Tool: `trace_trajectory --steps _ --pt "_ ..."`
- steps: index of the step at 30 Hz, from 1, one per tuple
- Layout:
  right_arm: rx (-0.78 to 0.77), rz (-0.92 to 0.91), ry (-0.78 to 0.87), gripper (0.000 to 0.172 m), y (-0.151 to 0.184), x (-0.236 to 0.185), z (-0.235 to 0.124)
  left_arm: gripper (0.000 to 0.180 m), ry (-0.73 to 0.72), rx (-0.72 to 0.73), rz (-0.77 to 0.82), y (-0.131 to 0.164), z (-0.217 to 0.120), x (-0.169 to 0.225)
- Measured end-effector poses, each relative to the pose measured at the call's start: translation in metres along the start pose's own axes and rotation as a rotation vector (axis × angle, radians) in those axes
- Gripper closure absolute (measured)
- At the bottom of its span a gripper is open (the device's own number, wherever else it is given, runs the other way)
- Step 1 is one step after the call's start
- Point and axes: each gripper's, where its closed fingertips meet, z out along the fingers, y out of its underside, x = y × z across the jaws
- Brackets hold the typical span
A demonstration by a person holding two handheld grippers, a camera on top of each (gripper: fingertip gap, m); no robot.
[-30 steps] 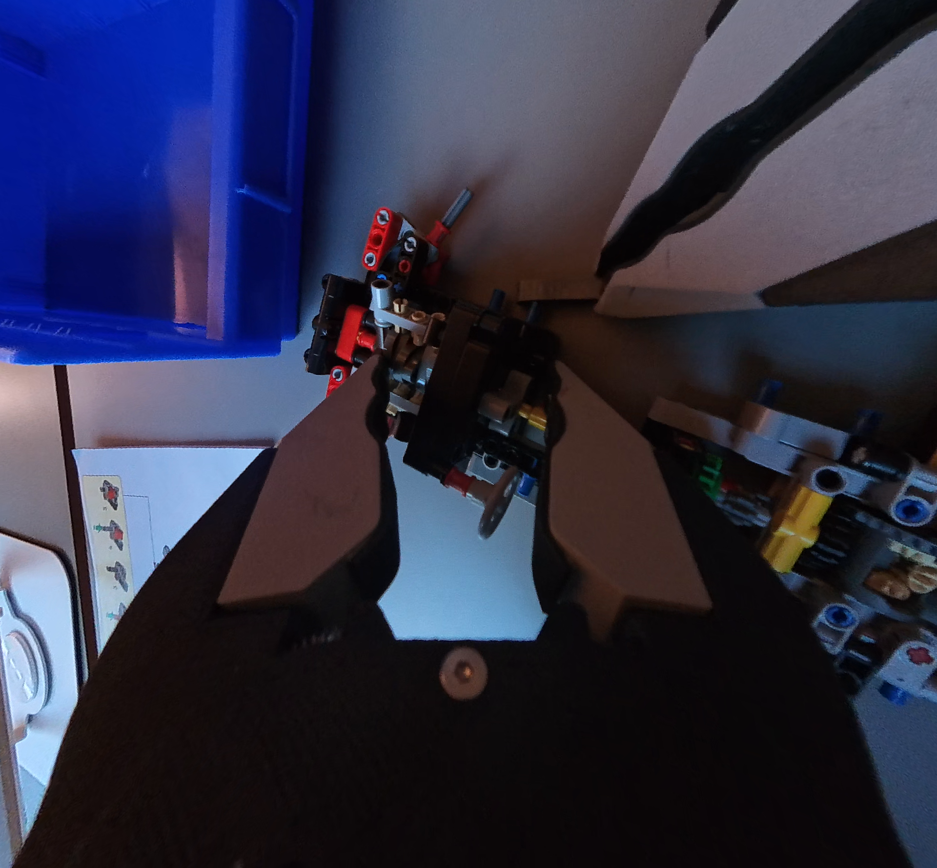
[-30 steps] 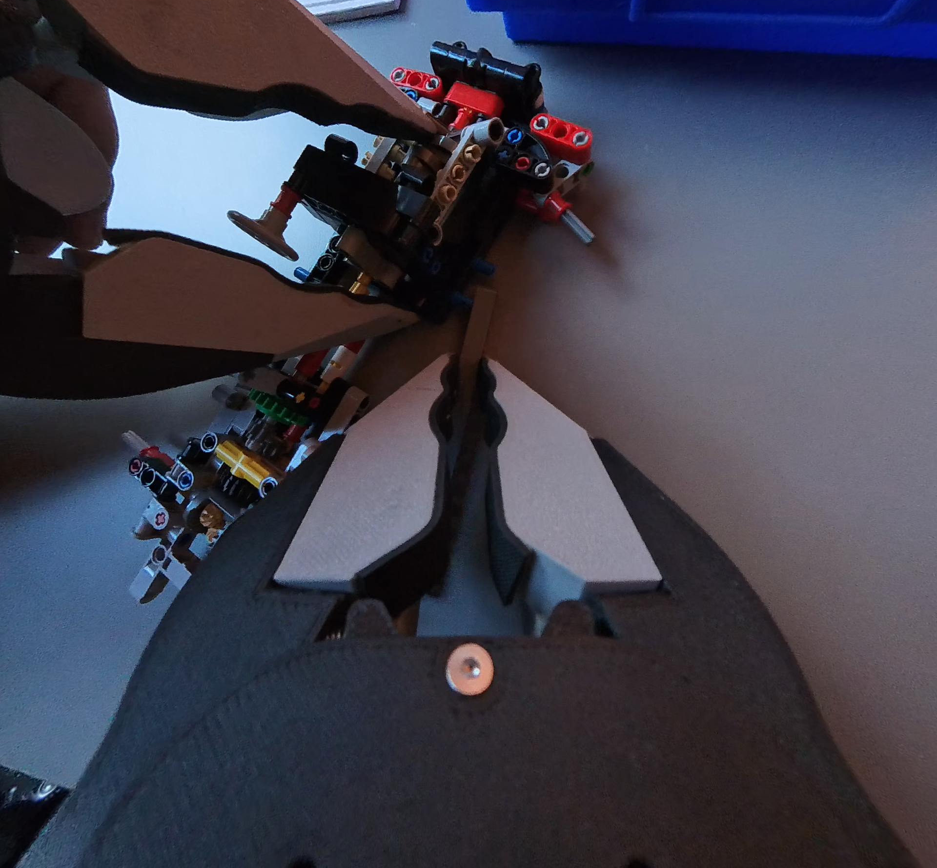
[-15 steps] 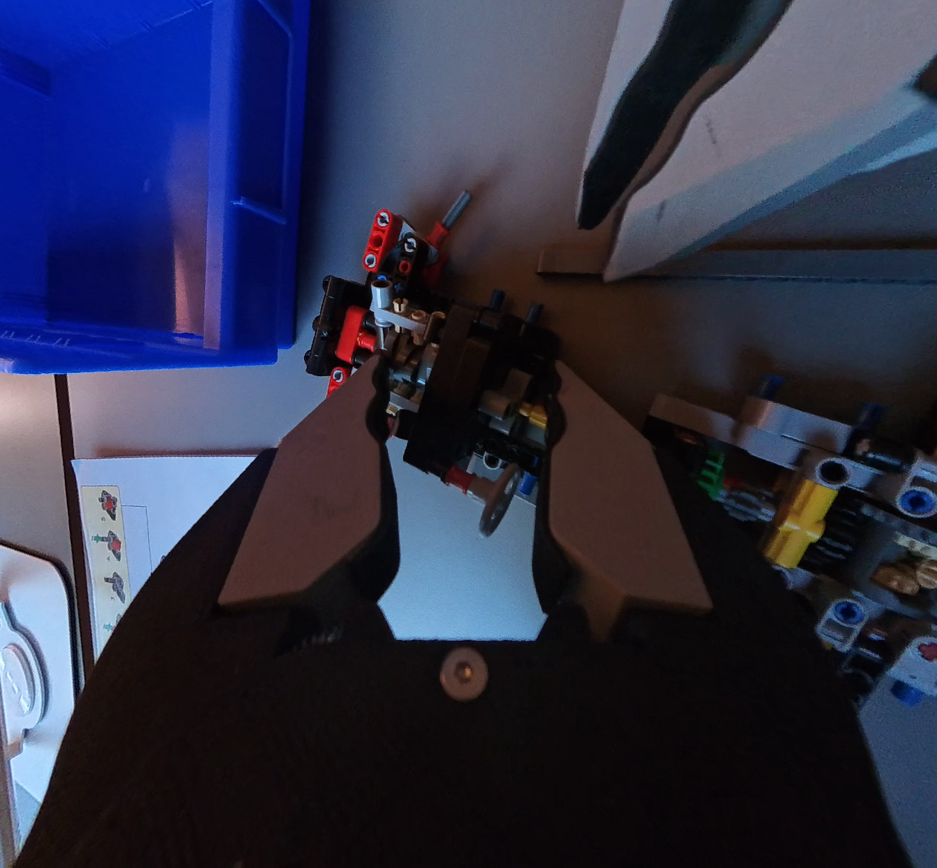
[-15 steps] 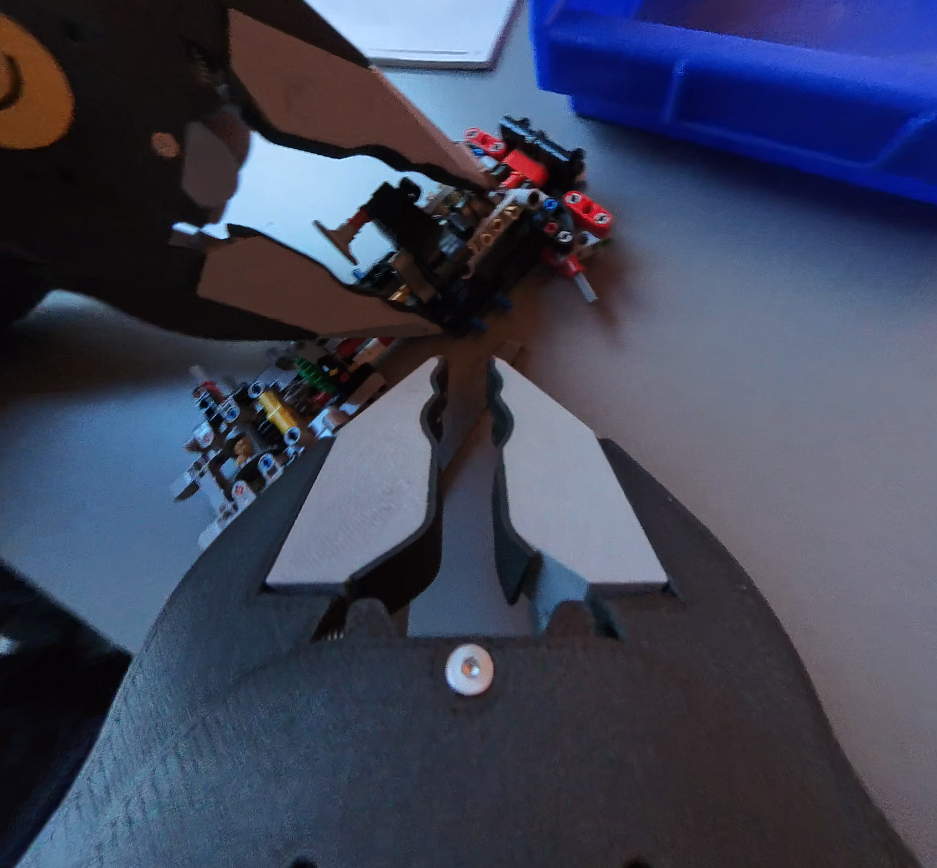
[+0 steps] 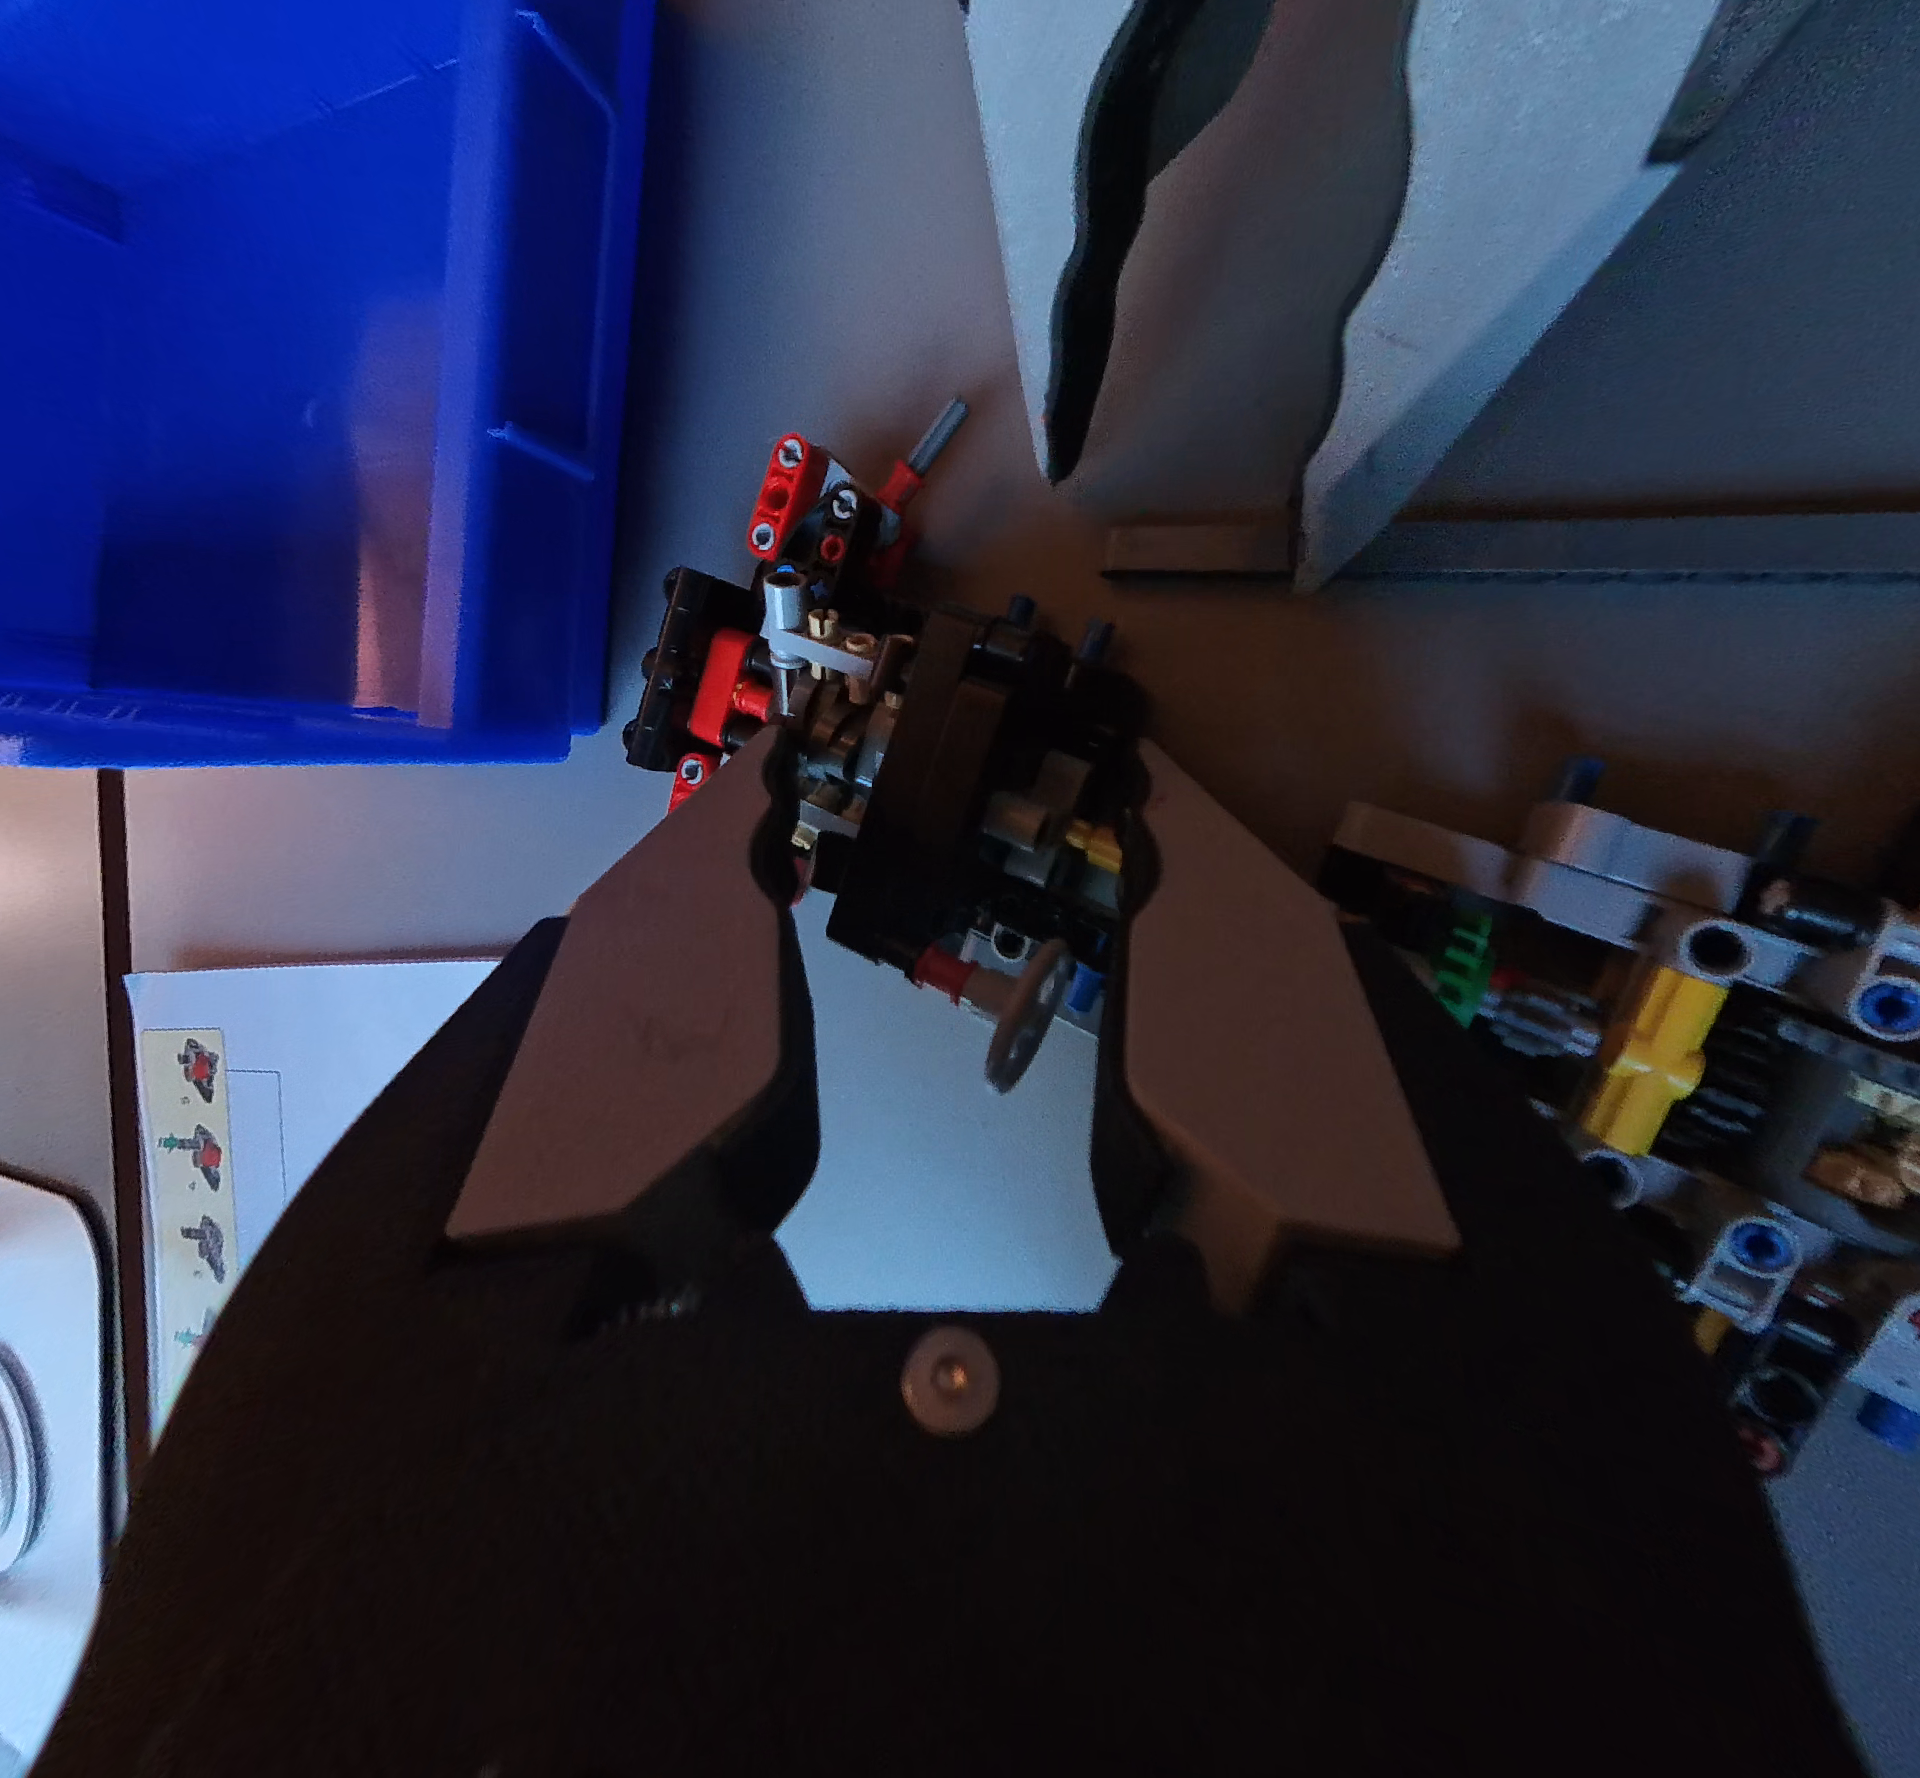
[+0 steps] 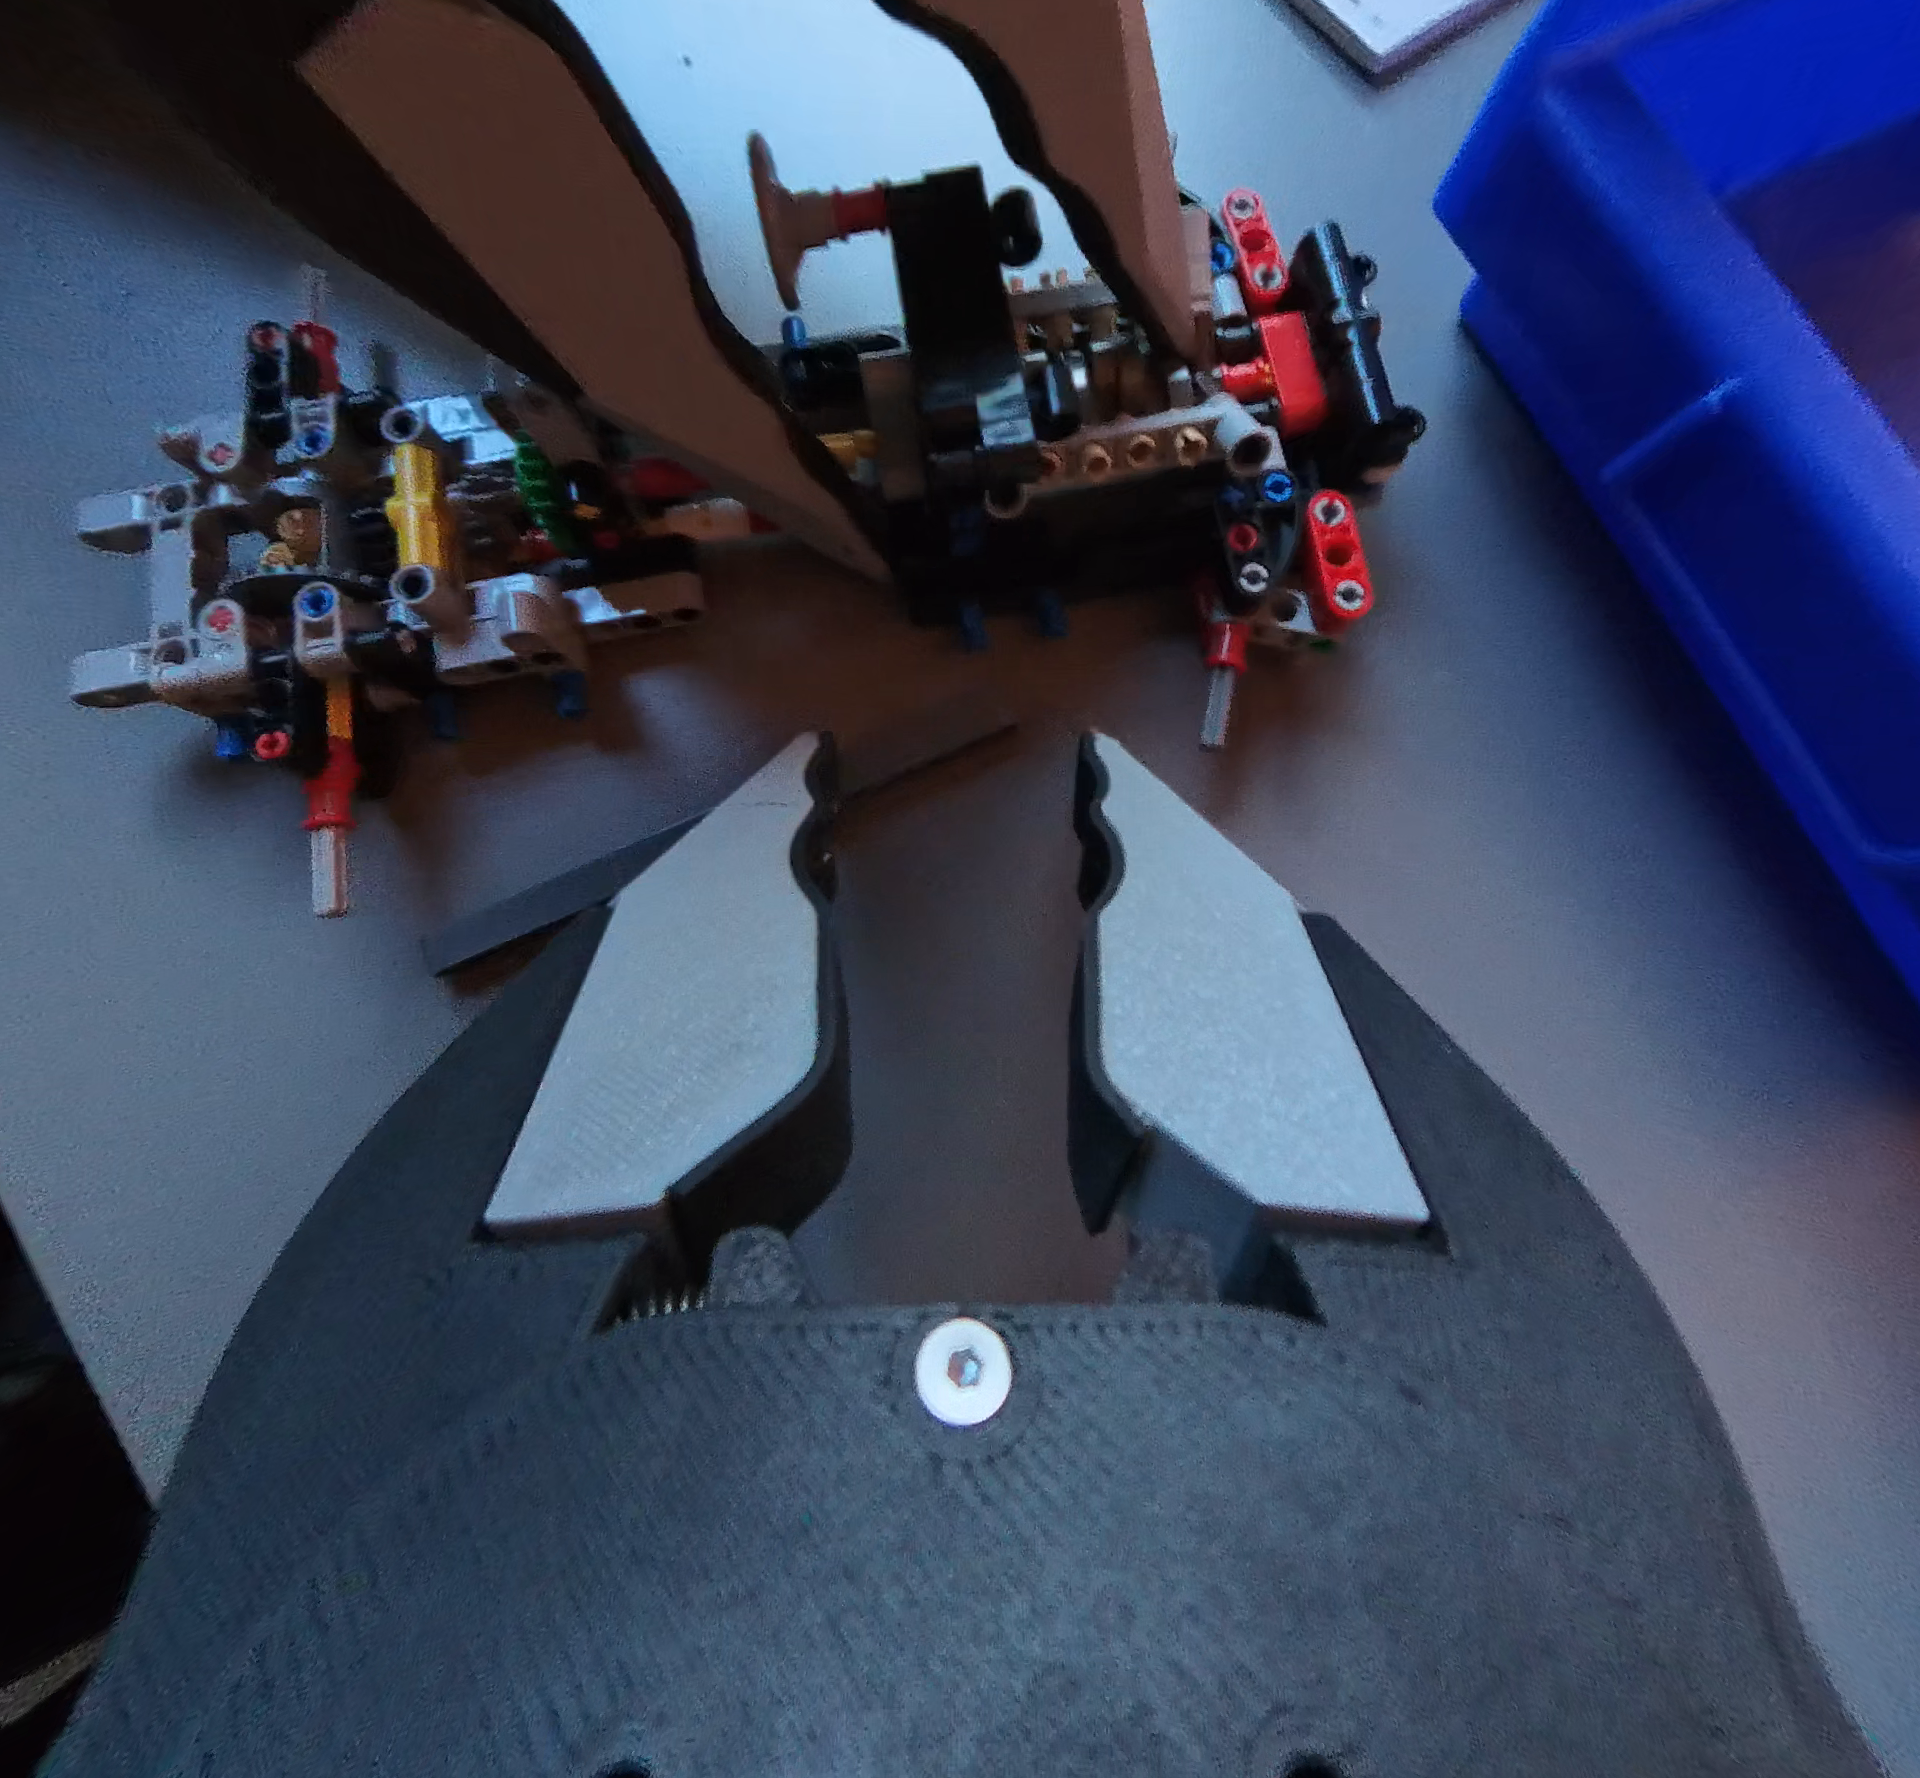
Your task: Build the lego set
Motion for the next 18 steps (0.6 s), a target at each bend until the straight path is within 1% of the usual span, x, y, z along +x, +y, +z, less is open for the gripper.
trace_trajectory --steps 1,3,6,7,9,11,12,14,16,18 --pt "0.0 0.023 0.004 0.128 0.001 0.001 0.0 0.12 0.0 0.003 -0.004 0.0 0.0 0.0" --pt "0.013 0.113 0.046 0.142 0.001 0.006 -0.007 0.12 -0.008 0.007 -0.008 -0.001 0.001 0.0" --pt "0.076 0.366 0.089 0.162 -0.006 0.001 -0.022 0.121 -0.02 0.015 -0.021 -0.003 0.002 0.0" --pt "0.115 0.445 0.082 0.158 -0.012 -0.007 -0.025 0.12 -0.024 0.017 -0.026 -0.004 0.003 0.0" --pt "0.156 0.513 0.133 0.146 -0.016 -0.012 -0.027 0.12 -0.028 0.018 -0.034 -0.005 0.003 0.0" --pt "0.115 0.526 0.235 0.14 -0.009 -0.007 -0.024 0.12 -0.031 0.018 -0.039 -0.005 0.003 0.0" --pt "0.089 0.534 0.254 0.137 -0.005 -0.007 -0.02 0.12 -0.032 0.017 -0.04 -0.005 0.003 0.0" --pt "0.028 0.552 0.239 0.135 0.0 -0.014 -0.009 0.12 -0.033 0.017 -0.041 -0.005 0.003 0.0" --pt "-0.032 0.534 0.281 0.137 0.006 -0.014 -0.001 0.12 -0.034 0.018 -0.042 -0.005 0.003 0.0" --pt "-0.051 0.504 0.335 0.15 0.007 -0.01 0.0 0.12 -0.035 0.017 -0.043 -0.006 0.003 0.0"
